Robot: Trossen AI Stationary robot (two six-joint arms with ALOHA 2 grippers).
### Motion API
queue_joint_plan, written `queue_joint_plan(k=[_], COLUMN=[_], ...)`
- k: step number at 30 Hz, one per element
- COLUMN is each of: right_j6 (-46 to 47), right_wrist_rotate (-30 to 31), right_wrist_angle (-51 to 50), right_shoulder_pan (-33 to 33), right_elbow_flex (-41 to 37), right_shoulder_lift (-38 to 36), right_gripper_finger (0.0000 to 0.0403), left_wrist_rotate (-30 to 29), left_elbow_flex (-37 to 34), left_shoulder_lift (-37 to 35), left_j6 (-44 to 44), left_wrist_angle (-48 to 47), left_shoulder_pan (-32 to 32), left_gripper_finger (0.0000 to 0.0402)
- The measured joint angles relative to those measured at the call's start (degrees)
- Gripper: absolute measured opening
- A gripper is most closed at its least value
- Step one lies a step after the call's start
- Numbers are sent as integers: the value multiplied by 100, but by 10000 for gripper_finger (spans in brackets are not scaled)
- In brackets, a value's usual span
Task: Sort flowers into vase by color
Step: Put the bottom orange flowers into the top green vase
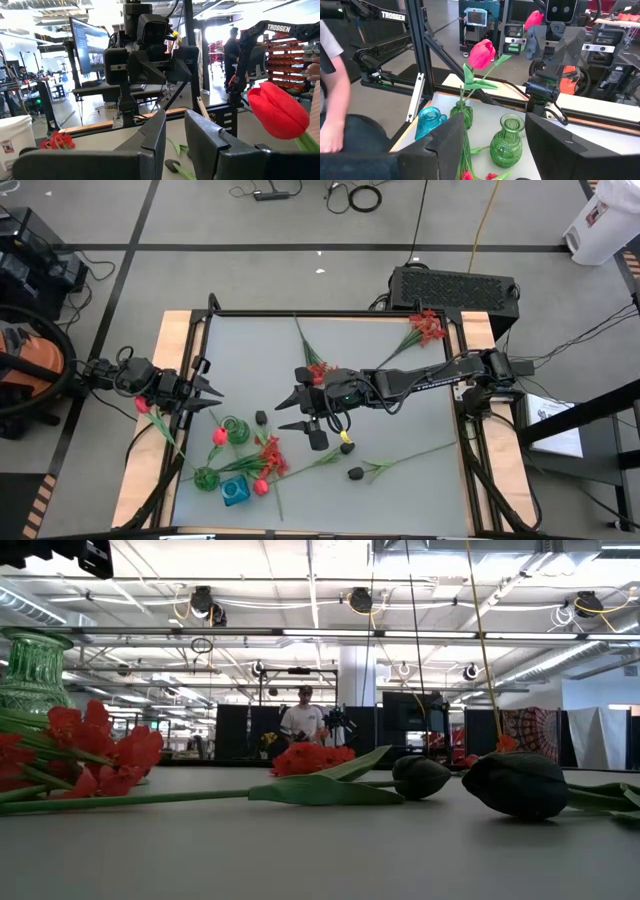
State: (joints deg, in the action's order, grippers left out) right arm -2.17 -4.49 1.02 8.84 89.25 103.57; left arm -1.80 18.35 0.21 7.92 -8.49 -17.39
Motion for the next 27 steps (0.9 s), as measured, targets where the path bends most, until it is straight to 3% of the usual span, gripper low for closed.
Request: queue_joint_plan(k=[27], right_j6=[3], right_wrist_rotate=[2], right_wrist_angle=[69], right_shoulder_pan=[10], right_elbow_flex=[0], right_shoulder_lift=[-4], right_gripper_finger=[203], left_wrist_rotate=[0], left_elbow_flex=[0], left_shoulder_lift=[0], left_j6=[0], left_wrist_angle=[2], left_shoulder_pan=[2], left_gripper_finger=[80])
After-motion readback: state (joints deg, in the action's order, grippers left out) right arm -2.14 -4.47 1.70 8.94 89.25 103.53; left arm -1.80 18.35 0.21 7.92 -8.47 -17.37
